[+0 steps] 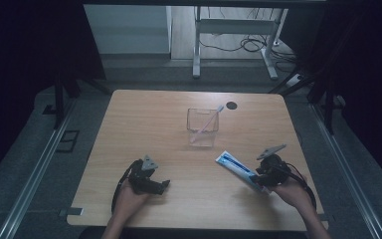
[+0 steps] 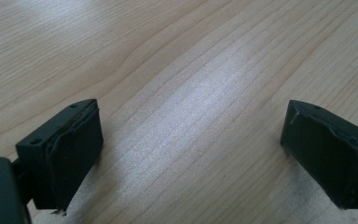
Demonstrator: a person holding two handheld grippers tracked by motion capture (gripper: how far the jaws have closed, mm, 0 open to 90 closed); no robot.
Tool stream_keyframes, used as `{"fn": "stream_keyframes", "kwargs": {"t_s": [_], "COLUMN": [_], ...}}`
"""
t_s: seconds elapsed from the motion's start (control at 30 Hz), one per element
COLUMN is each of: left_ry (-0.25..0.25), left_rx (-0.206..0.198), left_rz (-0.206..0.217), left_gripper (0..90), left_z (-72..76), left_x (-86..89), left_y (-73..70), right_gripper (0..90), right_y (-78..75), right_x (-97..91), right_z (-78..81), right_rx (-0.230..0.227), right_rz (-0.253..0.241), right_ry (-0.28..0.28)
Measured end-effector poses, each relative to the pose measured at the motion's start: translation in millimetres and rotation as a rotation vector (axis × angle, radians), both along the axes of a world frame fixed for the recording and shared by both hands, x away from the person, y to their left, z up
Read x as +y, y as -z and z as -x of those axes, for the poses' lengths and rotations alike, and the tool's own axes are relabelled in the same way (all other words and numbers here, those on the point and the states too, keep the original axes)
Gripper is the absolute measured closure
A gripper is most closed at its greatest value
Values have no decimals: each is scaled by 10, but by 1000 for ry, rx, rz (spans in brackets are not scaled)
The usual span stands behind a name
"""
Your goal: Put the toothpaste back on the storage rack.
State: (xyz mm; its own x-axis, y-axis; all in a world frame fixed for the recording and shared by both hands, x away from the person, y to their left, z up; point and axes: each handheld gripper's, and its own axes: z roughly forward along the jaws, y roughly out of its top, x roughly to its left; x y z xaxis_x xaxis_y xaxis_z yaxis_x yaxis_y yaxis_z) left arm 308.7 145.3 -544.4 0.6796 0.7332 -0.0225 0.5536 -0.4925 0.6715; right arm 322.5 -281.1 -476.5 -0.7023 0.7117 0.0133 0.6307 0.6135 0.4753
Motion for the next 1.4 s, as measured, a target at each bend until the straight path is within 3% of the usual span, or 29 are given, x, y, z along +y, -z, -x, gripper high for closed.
{"fn": "stream_keyframes", "kwargs": {"t_s": [0.4, 0.9, 1.27, 1.4], "left_ry": [-1, -1, -1, -1], "left_rx": [2, 2, 2, 2], "left_rz": [-1, -1, -1, 0], "left_gripper": [55, 55, 55, 55], "left_z": [1, 1, 1, 1], "left_x": [0, 0, 0, 0], "left_y": [-1, -1, -1, -1], "right_gripper": [473, 424, 413, 468], "right_y": [43, 138, 217, 248], "right_x": [158, 416, 555, 602], "right_z": [-150, -392, -543, -571], "right_rx": [81, 187, 265, 267], "right_rz": [63, 193, 259, 286], "right_ry": [-25, -47, -53, -48]}}
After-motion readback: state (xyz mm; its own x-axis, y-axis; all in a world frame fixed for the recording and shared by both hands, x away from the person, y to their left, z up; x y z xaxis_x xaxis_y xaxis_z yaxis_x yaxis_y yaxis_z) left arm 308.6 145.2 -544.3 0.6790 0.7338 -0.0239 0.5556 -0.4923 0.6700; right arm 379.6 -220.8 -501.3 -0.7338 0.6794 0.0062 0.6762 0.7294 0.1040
